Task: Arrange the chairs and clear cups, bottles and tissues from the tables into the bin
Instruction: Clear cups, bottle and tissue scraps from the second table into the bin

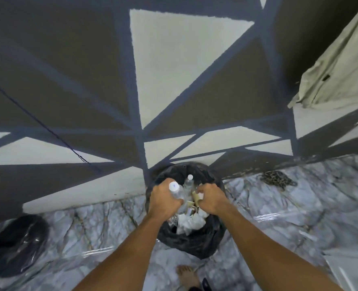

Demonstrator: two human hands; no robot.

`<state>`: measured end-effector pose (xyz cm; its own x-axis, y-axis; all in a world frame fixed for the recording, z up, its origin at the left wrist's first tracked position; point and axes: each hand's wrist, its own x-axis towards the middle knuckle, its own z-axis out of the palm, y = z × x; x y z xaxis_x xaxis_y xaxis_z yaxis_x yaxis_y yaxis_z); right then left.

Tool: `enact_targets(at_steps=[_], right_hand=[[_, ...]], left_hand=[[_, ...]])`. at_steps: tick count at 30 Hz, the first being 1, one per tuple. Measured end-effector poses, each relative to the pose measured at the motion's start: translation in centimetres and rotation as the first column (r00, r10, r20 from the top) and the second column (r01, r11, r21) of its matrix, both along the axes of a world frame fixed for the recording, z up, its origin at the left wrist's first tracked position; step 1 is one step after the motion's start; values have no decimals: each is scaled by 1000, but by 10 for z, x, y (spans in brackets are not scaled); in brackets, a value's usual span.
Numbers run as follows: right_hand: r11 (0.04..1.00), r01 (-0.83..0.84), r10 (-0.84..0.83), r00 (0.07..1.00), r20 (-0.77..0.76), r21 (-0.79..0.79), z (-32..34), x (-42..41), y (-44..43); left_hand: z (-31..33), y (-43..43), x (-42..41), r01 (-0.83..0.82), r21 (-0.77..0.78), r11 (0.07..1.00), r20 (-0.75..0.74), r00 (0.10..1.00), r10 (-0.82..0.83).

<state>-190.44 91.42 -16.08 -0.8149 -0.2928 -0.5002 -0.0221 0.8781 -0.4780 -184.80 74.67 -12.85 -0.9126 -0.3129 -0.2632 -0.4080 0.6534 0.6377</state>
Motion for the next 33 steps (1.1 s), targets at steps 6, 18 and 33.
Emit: enact_targets(at_steps=[6, 18, 33], right_hand=[[999, 33, -33, 999, 18, -11, -24, -32, -10], [997, -71, 71, 997, 32, 7, -32, -28, -50], [740, -656, 616, 750, -242, -149, 91, 203, -284]], left_hand=[[-29, -4, -49, -9, -6, 1000, -30, 1000, 9], [-38, -39, -16, -59, 52, 997, -9, 998, 60], [60, -197, 273, -498, -136, 856, -177, 863, 474]])
